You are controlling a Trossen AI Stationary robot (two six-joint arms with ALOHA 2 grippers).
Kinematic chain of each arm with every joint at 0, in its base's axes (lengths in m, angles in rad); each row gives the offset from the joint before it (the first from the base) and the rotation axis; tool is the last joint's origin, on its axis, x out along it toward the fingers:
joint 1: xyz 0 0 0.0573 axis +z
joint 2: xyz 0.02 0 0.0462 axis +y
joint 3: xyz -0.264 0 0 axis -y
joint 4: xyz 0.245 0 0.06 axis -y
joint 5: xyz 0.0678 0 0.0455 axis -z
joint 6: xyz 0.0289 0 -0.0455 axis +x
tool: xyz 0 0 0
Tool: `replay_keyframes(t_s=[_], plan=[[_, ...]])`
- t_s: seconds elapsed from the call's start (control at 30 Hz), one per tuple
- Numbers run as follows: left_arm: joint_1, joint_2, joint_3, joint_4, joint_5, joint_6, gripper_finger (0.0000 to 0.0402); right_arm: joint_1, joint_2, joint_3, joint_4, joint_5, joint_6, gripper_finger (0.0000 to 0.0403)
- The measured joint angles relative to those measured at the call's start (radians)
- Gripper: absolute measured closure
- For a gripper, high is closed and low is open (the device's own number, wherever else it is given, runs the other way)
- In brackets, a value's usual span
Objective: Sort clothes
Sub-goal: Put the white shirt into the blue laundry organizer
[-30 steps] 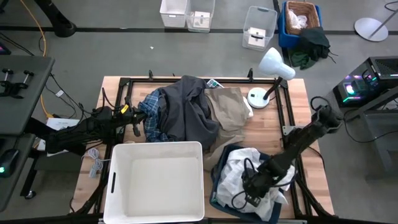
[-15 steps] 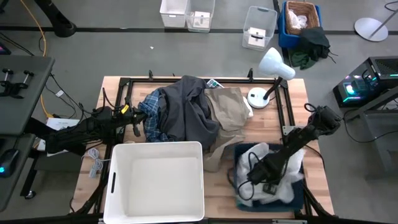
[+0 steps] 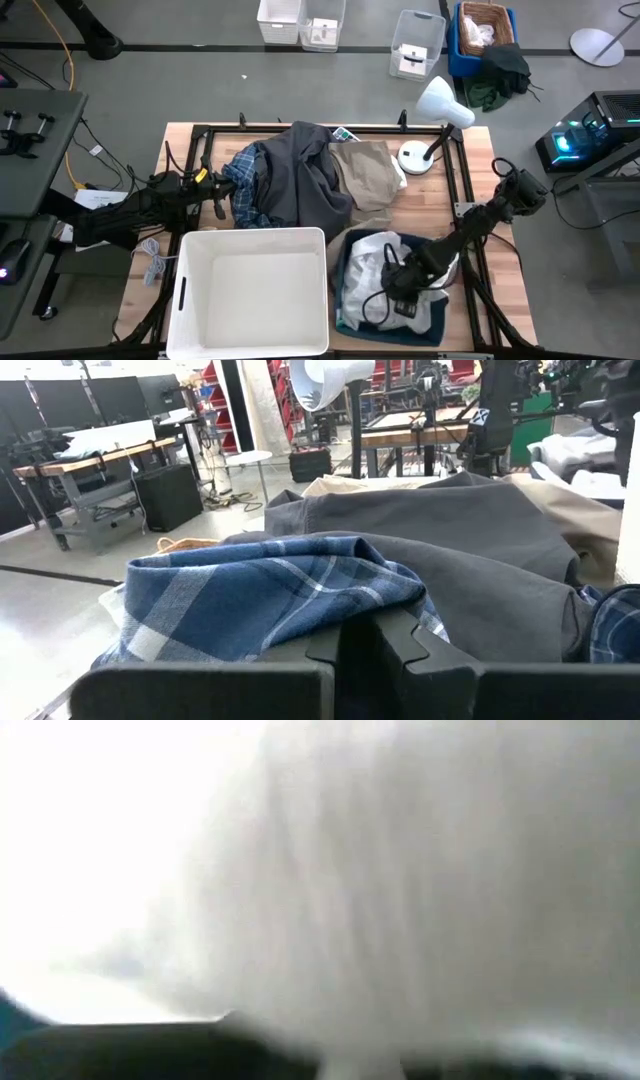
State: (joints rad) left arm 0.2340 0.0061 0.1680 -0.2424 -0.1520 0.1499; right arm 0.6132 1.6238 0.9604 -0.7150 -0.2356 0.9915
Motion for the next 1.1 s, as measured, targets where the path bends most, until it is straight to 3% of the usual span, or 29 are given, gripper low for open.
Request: replay_keyframes(t_s=[0.27, 0.47, 0.6, 0.7, 0.97, 1.1], plan=[[0.0, 0.0, 0.0, 0.0, 0.0, 0.0, 0.0387, 0.002, -0.012, 0.19, -0.273, -0.063, -0.076, 0.0231], [0.0, 0.0, 0.0, -0.001, 0.0, 0.0, 0.0387, 0.003, -0.042, 0.414, -0.563, -0.046, -0.14, 0.0227], [0.0, 0.0, 0.0, -0.001, 0.0, 0.0, 0.0387, 0.044, -0.063, 0.484, -0.868, 0.033, -0.046, 0.0227], [0.0, 0.0, 0.0, -0.001, 0.0, 0.0, 0.0387, 0.08, -0.176, 0.406, -0.813, 0.031, 0.128, 0.0227], [0.0, 0.0, 0.0, -0.002, 0.0, 0.0, 0.0387, 0.139, -0.538, 0.165, -0.858, 0.214, 0.943, 0.0227], [0.0, 0.0, 0.0, -0.002, 0.0, 0.0, 0.0387, 0.156, -0.645, 0.052, -0.854, 0.238, 1.194, 0.0227]])
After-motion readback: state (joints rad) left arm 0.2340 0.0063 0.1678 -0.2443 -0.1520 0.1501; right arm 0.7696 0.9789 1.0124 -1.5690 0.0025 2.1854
